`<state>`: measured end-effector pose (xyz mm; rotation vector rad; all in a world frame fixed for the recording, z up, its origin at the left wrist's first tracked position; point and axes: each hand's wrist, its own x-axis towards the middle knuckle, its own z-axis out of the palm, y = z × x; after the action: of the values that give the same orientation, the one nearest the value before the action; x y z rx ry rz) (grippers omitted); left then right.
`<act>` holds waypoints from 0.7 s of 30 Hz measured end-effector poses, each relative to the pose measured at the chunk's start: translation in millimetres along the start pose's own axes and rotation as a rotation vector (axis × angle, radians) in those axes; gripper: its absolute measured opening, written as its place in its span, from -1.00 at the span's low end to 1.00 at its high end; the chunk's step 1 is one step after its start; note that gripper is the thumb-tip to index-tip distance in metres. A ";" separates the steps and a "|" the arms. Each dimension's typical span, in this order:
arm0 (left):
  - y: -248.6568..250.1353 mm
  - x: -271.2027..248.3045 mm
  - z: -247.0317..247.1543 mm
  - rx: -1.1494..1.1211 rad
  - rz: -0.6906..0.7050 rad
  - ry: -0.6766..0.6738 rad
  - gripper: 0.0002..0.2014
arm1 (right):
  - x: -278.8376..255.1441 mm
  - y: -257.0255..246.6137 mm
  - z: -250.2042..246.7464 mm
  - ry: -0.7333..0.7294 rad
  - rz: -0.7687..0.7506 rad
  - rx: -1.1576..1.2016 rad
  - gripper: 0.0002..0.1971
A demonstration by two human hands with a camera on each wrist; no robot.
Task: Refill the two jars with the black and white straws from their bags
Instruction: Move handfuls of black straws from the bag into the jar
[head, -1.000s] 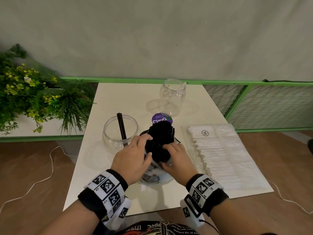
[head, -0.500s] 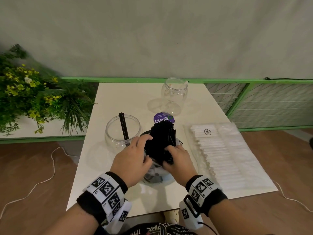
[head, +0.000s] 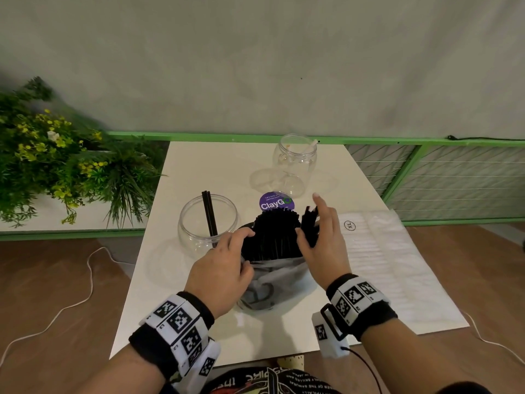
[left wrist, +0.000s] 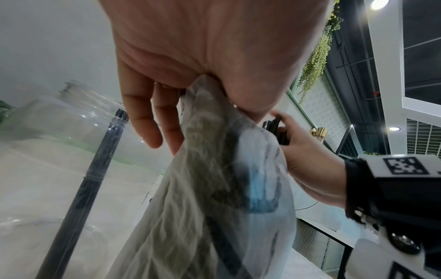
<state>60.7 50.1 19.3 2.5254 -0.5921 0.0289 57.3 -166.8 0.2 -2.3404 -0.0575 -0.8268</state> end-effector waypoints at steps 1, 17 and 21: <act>-0.5 0.4 0.6 0.002 0.001 0.001 -0.51 | -1.6 3.9 2.4 -0.007 -0.012 -0.017 -0.39; -2.6 -1.5 1.0 0.005 0.006 -0.010 -0.50 | -5.2 6.6 7.7 -0.300 -0.085 -0.031 -0.49; -1.8 -1.7 1.6 0.005 0.004 -0.009 -0.47 | -3.7 -6.1 8.8 -0.403 -0.040 -0.016 -0.13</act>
<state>59.7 51.4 16.8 2.5307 -0.6013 0.0206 57.7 -156.2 -3.7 -2.4937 -0.2697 -0.3636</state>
